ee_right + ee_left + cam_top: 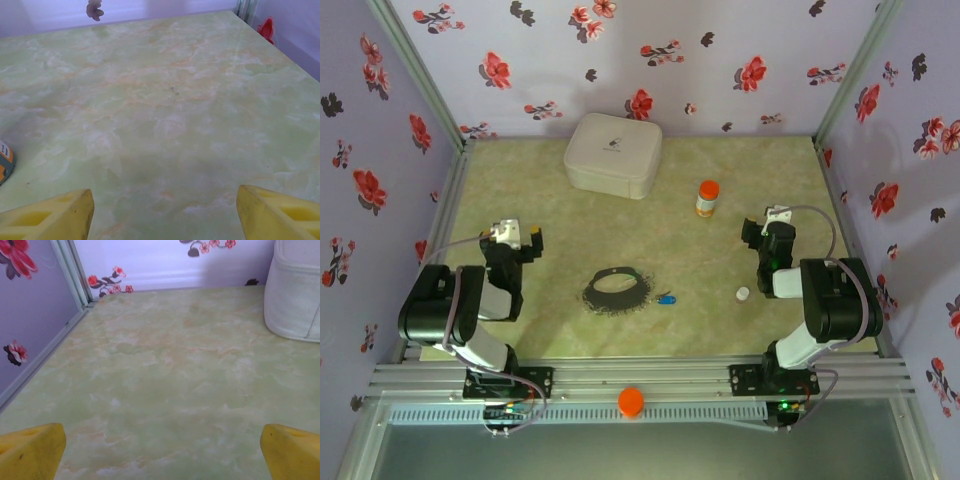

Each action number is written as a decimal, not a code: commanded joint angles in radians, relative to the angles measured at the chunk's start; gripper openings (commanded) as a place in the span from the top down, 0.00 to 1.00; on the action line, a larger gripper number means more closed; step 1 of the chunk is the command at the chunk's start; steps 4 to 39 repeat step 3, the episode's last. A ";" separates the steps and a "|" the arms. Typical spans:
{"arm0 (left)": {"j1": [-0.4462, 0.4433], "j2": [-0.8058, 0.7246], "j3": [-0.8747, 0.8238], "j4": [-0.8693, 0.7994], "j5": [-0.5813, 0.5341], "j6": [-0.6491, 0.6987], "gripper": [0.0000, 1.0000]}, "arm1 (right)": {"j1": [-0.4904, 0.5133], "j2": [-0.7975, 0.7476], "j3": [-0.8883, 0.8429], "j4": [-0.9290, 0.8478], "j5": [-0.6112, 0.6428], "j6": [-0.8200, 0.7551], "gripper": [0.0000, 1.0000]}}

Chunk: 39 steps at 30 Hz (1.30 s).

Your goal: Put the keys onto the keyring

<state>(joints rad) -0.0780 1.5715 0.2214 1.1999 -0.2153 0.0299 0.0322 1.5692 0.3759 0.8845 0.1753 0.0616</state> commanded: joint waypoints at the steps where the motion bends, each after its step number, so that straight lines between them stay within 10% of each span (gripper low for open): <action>1: 0.006 -0.020 0.072 -0.157 0.024 0.024 0.00 | -0.007 -0.008 0.016 -0.005 -0.007 0.017 0.24; 39: 0.007 -0.020 0.055 -0.108 0.040 0.028 0.00 | -0.008 -0.009 0.015 -0.005 -0.007 0.017 0.23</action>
